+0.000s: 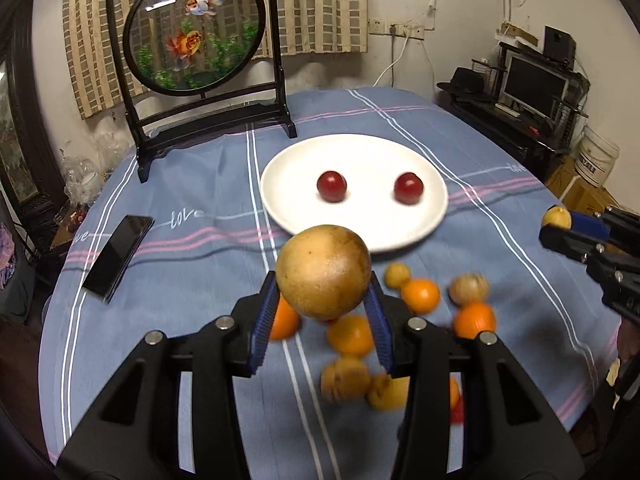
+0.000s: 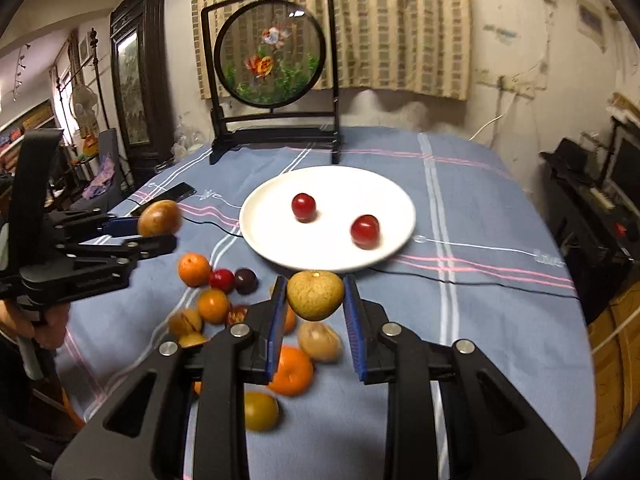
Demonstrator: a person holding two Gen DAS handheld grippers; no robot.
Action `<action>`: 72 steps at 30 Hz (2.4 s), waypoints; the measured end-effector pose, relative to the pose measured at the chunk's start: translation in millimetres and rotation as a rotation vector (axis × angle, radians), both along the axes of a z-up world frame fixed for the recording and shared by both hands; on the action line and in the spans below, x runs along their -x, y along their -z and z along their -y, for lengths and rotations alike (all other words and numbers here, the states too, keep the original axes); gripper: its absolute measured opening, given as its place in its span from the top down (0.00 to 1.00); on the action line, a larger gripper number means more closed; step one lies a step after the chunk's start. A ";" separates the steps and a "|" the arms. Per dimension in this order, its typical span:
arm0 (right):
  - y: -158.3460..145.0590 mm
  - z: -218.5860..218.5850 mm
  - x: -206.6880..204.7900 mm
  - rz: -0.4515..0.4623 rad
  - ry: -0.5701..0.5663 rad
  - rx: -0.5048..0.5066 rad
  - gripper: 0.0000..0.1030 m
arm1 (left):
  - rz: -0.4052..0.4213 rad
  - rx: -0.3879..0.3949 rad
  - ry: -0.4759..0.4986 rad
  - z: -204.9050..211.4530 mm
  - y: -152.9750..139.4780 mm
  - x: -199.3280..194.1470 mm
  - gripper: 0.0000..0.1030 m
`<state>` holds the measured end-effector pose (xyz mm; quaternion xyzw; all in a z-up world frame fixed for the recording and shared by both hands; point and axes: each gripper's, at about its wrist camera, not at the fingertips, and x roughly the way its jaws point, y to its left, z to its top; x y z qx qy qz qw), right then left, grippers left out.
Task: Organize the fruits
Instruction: 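Carry both fruits onto the white plate and open both grippers, then grasp the dark purple plum with the left gripper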
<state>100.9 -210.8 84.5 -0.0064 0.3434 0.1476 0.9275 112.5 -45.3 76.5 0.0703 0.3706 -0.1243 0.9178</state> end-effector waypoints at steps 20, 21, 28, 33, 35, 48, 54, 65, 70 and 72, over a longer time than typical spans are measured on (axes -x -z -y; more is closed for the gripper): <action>64.2 -44.2 -169.1 -0.146 -0.030 0.150 0.73 | -0.143 -0.020 -0.067 16.1 55.3 -142.6 0.57; 66.4 -45.0 -173.1 -0.146 -0.027 0.150 0.73 | -0.142 -0.017 -0.072 14.8 55.7 -146.3 0.57; 58.5 -44.5 -165.3 -0.073 0.017 0.152 0.44 | -0.099 0.024 -0.090 10.3 42.9 -144.2 0.36; 46.0 -26.8 -144.4 -0.074 0.043 0.111 0.44 | -0.029 -0.005 -0.059 12.2 29.1 -116.7 0.23; 42.4 -15.6 -130.3 -0.079 0.062 0.085 0.44 | -0.021 -0.003 -0.056 10.8 26.7 -106.5 0.21; 60.1 26.5 -20.8 -0.155 0.138 -0.009 0.43 | -0.049 0.043 -0.113 -22.1 28.0 -17.9 0.13; 66.5 24.6 18.0 -0.162 0.134 -0.039 0.43 | -0.085 0.047 -0.087 -30.1 35.9 20.6 0.13; 75.1 20.7 67.8 -0.151 0.097 -0.022 0.43 | -0.151 0.087 -0.074 -40.2 54.7 74.3 0.11; 79.8 16.7 76.9 -0.172 0.067 -0.019 0.43 | -0.161 0.074 -0.058 -30.8 61.5 82.6 0.10; 81.3 14.1 80.2 -0.175 0.053 -0.020 0.43 | -0.180 0.067 -0.055 -28.1 66.6 84.3 0.10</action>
